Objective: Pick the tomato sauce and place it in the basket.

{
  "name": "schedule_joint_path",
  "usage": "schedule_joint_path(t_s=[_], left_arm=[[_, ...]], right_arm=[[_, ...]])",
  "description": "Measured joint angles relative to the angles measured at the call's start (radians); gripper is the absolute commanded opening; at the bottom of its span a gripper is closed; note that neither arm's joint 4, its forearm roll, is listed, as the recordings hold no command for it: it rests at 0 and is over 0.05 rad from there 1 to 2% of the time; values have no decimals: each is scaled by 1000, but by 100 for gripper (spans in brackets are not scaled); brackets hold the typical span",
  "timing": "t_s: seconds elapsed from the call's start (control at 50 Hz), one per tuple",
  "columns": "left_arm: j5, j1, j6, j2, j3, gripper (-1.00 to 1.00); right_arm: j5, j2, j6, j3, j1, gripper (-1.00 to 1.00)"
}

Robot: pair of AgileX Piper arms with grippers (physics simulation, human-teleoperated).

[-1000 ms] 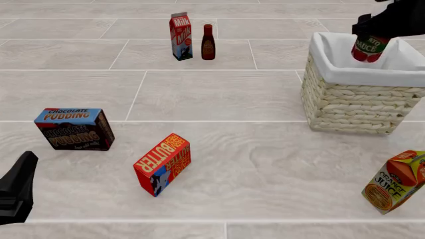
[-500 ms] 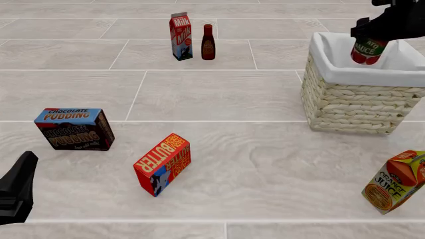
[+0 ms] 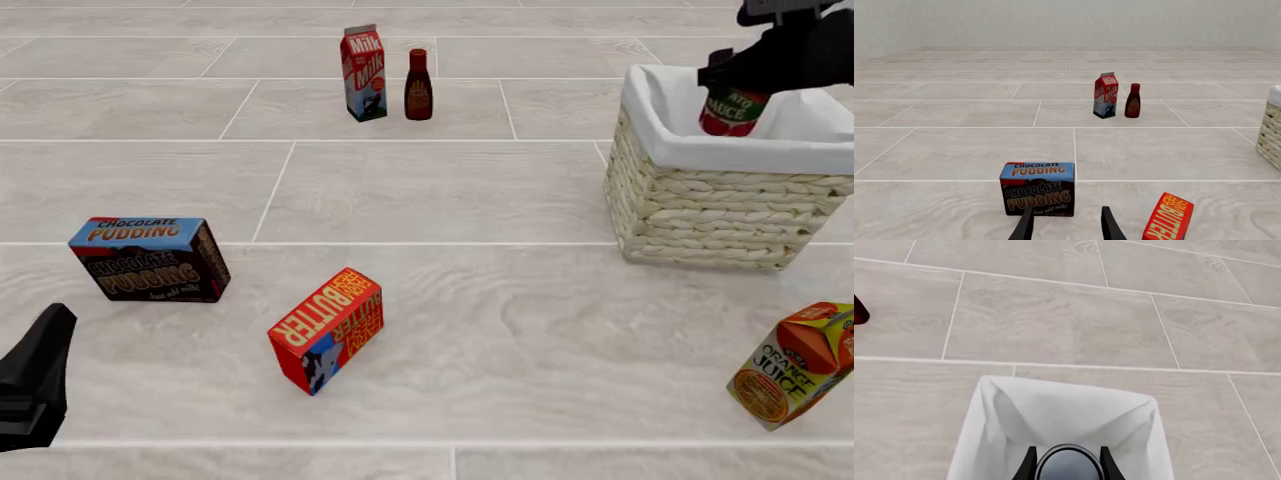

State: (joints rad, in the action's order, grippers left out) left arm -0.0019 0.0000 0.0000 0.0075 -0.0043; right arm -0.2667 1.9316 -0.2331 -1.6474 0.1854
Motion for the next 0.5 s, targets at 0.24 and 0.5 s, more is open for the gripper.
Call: schedule_joint_path(t_s=[0.24, 0.5], left_arm=[[0, 0, 0, 0, 0, 100], [0, 0, 0, 0, 0, 100]], right_arm=[[7, 15, -3, 1, 2, -100], [17, 23, -7, 11, 4, -100]])
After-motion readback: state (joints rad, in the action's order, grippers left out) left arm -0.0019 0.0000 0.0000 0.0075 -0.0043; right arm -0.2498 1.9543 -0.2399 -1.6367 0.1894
